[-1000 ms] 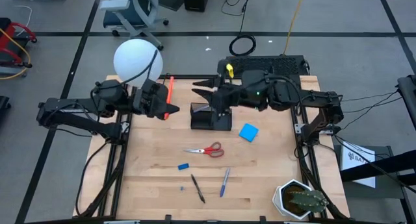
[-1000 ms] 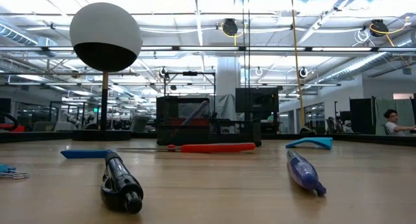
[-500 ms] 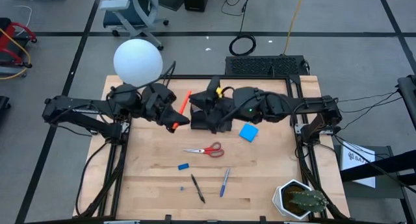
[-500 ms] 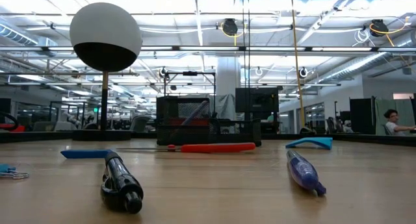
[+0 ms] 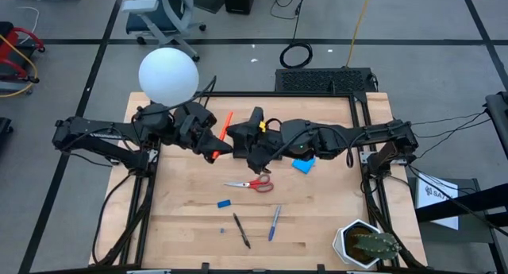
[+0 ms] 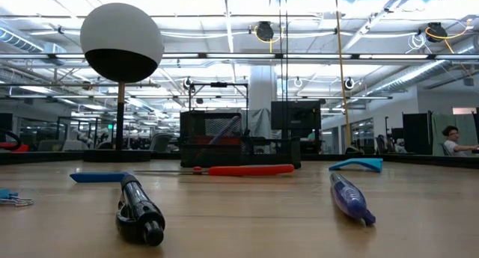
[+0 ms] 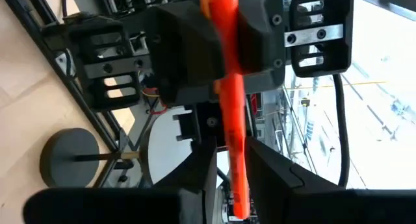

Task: Pick and place office supplies into organizer
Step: Put the orange pen into the black desk organizer

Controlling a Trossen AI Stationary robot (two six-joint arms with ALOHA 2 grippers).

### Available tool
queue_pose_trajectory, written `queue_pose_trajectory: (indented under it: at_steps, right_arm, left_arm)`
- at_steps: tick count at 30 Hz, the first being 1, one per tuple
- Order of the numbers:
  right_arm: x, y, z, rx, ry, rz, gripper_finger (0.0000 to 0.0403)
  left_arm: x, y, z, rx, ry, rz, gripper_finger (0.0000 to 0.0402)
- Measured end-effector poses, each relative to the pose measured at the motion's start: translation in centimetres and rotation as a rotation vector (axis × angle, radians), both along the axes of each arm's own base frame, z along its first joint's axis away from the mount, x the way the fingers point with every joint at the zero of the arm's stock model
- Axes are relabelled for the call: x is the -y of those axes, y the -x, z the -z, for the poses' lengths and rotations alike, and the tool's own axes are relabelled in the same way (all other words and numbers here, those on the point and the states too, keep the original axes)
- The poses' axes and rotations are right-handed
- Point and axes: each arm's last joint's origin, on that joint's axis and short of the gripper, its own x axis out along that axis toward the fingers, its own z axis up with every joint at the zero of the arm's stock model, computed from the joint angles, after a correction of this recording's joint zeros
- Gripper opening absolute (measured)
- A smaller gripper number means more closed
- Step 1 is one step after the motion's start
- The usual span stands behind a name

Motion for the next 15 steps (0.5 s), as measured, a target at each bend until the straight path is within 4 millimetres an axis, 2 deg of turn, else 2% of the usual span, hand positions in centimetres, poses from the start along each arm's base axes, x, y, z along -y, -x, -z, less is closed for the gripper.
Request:
queue_pose_trajectory:
  at_steps: [15]
  right_arm:
    - [0.19,-0.02,0.00,0.004,-0.009,0.006,0.0073]
  left_arm:
    - [0.30,-0.33,0.25,-0.005,-0.009,0.009,0.0043]
